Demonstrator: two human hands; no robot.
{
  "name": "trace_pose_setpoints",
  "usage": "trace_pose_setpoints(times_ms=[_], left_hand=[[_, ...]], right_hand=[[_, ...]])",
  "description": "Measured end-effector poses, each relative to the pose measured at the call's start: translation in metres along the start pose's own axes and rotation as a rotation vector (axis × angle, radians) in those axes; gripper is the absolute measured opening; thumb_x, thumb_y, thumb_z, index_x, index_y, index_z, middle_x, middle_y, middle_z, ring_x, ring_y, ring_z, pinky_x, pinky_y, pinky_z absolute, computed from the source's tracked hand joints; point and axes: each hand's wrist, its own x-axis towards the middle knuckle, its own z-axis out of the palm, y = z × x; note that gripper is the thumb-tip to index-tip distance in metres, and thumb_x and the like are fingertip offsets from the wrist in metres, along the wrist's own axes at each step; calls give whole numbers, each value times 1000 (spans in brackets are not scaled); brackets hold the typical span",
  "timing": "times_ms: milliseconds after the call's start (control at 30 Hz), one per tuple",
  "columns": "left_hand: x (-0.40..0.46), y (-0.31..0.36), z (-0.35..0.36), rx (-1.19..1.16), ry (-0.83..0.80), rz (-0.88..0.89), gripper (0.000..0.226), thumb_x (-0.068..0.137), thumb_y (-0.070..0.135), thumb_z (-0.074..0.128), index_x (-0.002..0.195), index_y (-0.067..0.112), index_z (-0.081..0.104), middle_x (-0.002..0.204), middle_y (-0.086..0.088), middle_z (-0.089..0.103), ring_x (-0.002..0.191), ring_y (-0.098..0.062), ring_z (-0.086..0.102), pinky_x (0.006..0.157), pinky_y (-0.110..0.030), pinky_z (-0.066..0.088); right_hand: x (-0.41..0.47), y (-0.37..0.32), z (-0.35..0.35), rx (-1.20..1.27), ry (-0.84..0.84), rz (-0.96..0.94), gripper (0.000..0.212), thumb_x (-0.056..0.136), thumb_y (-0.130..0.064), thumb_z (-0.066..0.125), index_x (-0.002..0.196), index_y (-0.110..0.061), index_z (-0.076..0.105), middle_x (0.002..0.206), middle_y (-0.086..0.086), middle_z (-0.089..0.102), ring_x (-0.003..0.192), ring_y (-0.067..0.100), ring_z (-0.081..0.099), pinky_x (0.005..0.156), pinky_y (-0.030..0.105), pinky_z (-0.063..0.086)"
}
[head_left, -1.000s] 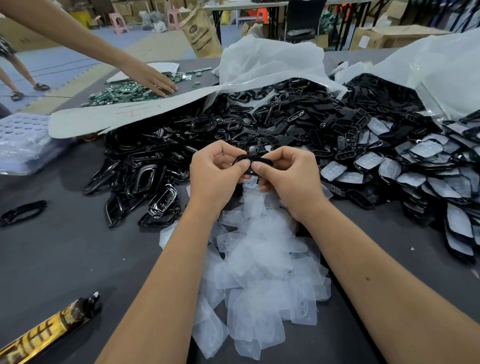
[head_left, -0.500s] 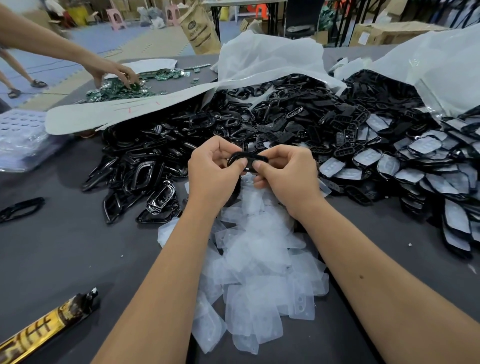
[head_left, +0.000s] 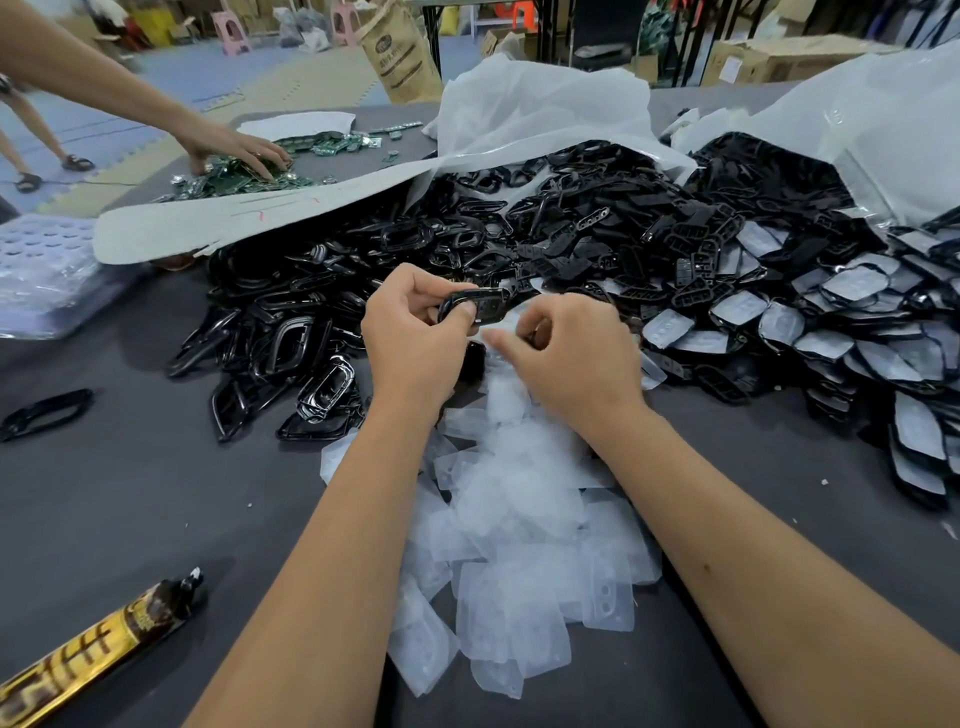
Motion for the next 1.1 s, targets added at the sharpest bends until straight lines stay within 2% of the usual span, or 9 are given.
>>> trace_pose_setpoints(times_ms=[100, 233, 333, 433, 633, 733, 833, 1000, 1100], left_hand=[[1, -1, 0, 19, 31, 7, 20, 77, 5, 74, 80, 22, 64, 86, -3, 76, 84, -28, 75, 79, -52, 62], [-1, 0, 3, 66, 50, 32, 20, 78, 4, 74, 81, 20, 64, 84, -1, 76, 81, -28, 74, 79, -52, 61], [-2, 2, 4, 102, 57, 52, 24, 78, 3, 75, 80, 24, 64, 82, 4, 75, 78, -20, 74, 78, -49, 61], [-3, 3, 3, 79, 65, 45, 20, 78, 5, 75, 82, 21, 65, 82, 1, 75, 79, -25, 74, 77, -50, 62], [-2, 3, 2, 44, 93, 29, 17, 77, 8, 75, 82, 21, 65, 79, 0, 74, 77, -30, 73, 75, -52, 62], [-2, 3, 3, 50, 84, 24, 15, 77, 9, 75, 83, 20, 66, 82, 1, 75, 80, -32, 72, 76, -53, 62], [-3, 3, 3, 53, 71, 22, 17, 77, 8, 74, 83, 22, 65, 83, 2, 75, 82, -31, 73, 77, -53, 62], [-3, 4, 3, 99, 44, 44, 20, 79, 9, 72, 89, 27, 69, 84, 3, 74, 82, -28, 72, 79, -51, 62], [-4, 5, 4, 145, 15, 68, 21, 80, 9, 72, 90, 27, 73, 85, 6, 75, 81, -23, 72, 80, -47, 61]], right_hand=[[1, -1, 1, -104, -134, -61, 46, 78, -69, 76, 89, -28, 58, 90, -11, 61, 83, 14, 57, 65, 32, 40], [2, 5, 1, 20, -145, -81, 30, 85, -48, 80, 78, -28, 59, 70, -12, 59, 74, 14, 59, 63, 33, 43], [1, 5, 1, 109, -104, -89, 23, 89, -34, 79, 76, -25, 63, 65, -11, 61, 70, 16, 60, 69, 39, 53], [0, 4, 0, 276, -24, -120, 22, 91, -23, 77, 76, -16, 62, 61, -7, 59, 62, 16, 56, 67, 40, 51], [-1, 1, -4, 412, 95, -127, 21, 90, -9, 71, 76, -5, 57, 65, 1, 58, 58, 13, 52, 61, 24, 41], [-1, 3, -6, 488, 132, -86, 14, 89, -2, 65, 80, -4, 54, 68, 9, 62, 60, 22, 60, 60, 37, 48], [-1, 7, -7, 611, 107, -3, 15, 88, -1, 66, 97, -9, 57, 70, 11, 68, 63, 32, 67, 67, 48, 58], [2, 10, -8, 639, 103, 83, 28, 86, -9, 76, 111, -16, 65, 78, 3, 73, 72, 26, 71, 78, 52, 59], [2, 11, -9, 695, 110, 120, 30, 85, -9, 80, 110, -15, 64, 81, 9, 73, 74, 32, 71, 77, 53, 59]])
